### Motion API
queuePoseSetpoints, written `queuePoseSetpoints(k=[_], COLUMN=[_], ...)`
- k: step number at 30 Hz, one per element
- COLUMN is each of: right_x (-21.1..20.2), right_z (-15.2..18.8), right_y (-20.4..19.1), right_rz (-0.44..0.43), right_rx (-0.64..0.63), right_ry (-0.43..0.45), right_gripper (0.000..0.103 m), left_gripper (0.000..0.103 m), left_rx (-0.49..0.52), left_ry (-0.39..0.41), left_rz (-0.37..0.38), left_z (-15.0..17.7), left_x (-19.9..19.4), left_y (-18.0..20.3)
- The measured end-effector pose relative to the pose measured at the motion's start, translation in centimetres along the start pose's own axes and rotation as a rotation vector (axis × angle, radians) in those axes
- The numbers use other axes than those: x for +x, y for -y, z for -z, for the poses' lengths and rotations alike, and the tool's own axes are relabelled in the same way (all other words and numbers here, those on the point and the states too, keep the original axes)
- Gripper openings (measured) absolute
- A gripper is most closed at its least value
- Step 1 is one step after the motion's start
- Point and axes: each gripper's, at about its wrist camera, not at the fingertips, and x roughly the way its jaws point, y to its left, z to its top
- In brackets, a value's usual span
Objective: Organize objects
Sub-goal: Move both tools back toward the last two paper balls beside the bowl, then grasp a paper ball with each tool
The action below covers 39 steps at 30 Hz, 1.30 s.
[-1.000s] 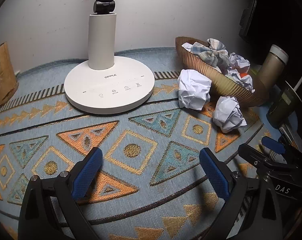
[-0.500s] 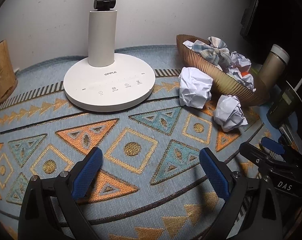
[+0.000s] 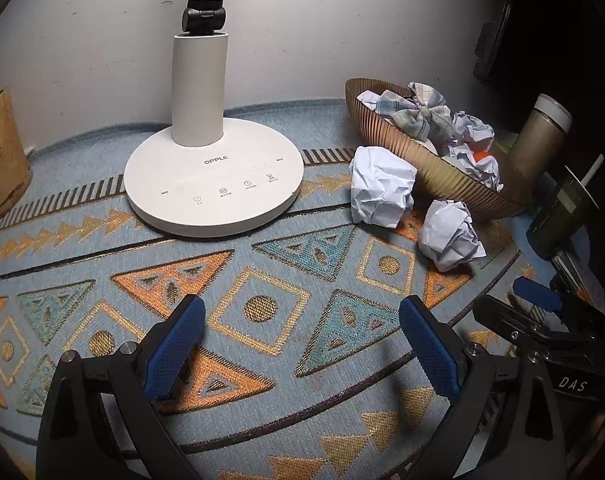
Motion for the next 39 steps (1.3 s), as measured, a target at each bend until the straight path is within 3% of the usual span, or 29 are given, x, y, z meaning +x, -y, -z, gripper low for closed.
queuePoseSetpoints(k=[2, 4, 7, 13, 15, 17, 21, 33, 39], right_x=[0.0, 0.7, 1.4, 4.1, 4.4, 4.9, 4.5, -1.2, -3.0], right_z=[-0.2, -1.0, -1.1, -2.6, -2.8, -3.0, -2.8, 0.8, 3.0], right_y=[-0.4, -0.5, -0.4, -1.0, -0.7, -0.9, -1.0, -0.4, 0.5], right_rz=[-0.009, -0.065, -0.122, -0.146, -0.15, -0.151, -0.154, -0.176, -0.075], right_rx=[-0.014, -0.01, -0.021, -0.04, -0.036, -0.045, -0.059, -0.059, -0.075], right_ry=[-0.005, -0.029, -0.066, -0.072, -0.069, -0.068, -0.052, -0.01, -0.01], right_gripper=[0.093, 0.079, 0.077, 0.077, 0.071, 0.063, 0.056, 0.054, 0.055], left_gripper=[0.097, 0.097, 0.097, 0.093, 0.089, 0.085, 0.051, 0.049, 0.049], left_rx=[0.009, 0.021, 0.067, 0.174, 0.187, 0.203, 0.219, 0.235, 0.213], left_ry=[-0.027, -0.013, -0.016, -0.049, -0.058, -0.071, -0.089, -0.052, -0.05], left_rz=[0.036, 0.103, 0.215, 0.209, 0.215, 0.22, 0.226, 0.22, 0.19], left_z=[-1.5, -3.4, -6.0, -8.4, -8.7, -8.6, -7.9, -4.2, -1.8], left_x=[0.5, 0.7, 1.8, 5.5, 6.2, 6.9, 7.8, 2.2, 1.0], left_y=[0.1, 0.4, 1.4, 3.5, 3.9, 4.4, 4.8, 5.0, 5.1])
